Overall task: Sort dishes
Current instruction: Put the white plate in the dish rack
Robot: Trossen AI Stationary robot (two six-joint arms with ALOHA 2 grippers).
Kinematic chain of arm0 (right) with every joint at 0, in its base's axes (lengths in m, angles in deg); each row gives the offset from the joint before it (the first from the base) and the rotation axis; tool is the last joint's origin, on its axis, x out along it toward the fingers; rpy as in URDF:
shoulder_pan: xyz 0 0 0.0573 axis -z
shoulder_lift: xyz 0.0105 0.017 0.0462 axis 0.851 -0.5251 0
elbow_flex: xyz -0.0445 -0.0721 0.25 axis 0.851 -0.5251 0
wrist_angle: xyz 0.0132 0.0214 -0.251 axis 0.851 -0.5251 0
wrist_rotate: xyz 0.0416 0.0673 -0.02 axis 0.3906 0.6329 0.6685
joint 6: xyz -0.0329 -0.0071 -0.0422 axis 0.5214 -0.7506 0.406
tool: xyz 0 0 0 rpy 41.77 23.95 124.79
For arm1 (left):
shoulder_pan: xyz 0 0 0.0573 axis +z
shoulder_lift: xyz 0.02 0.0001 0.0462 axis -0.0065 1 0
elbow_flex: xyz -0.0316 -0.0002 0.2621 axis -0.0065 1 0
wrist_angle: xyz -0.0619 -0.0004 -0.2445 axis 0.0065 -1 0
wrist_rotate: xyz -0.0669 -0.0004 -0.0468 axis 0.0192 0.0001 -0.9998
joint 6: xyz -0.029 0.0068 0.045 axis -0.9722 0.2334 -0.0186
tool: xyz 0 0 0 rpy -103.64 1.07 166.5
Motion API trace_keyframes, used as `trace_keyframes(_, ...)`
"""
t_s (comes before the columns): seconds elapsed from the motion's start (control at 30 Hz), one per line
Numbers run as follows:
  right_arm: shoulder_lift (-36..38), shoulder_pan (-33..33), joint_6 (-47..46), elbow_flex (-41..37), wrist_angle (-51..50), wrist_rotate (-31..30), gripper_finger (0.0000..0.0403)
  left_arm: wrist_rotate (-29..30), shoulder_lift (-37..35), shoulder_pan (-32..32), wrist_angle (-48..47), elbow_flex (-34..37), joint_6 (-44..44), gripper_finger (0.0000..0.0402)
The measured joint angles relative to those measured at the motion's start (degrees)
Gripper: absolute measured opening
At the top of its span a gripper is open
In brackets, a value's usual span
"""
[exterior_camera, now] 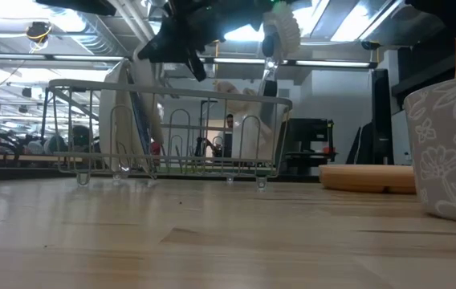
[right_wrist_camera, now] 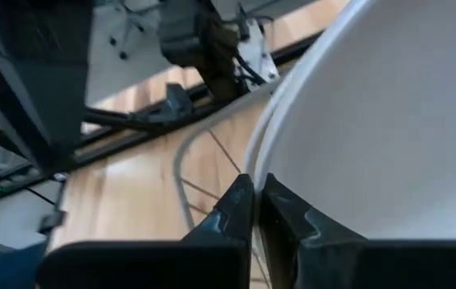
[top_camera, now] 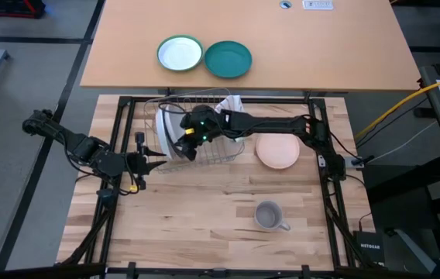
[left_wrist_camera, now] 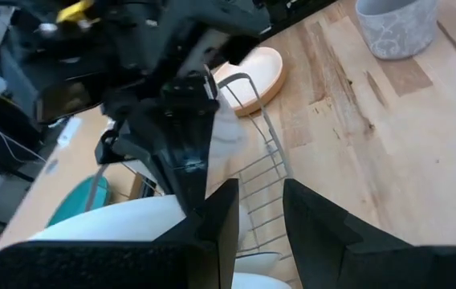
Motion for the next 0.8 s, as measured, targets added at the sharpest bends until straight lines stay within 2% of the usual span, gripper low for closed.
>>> trace_keyframes(0.27,0.0,-0.2,-2.6,0.0,2.4,3.9,0.0017,0.0,0.0,0.0,0.0,0.0,4.2,0.009)
trace_keyframes(0.8,-0.1,1.0,-4.3,0.0,-1.5,2.9,0.0017,0.0,0.0,0.0,0.0,0.0,8.4,0.009)
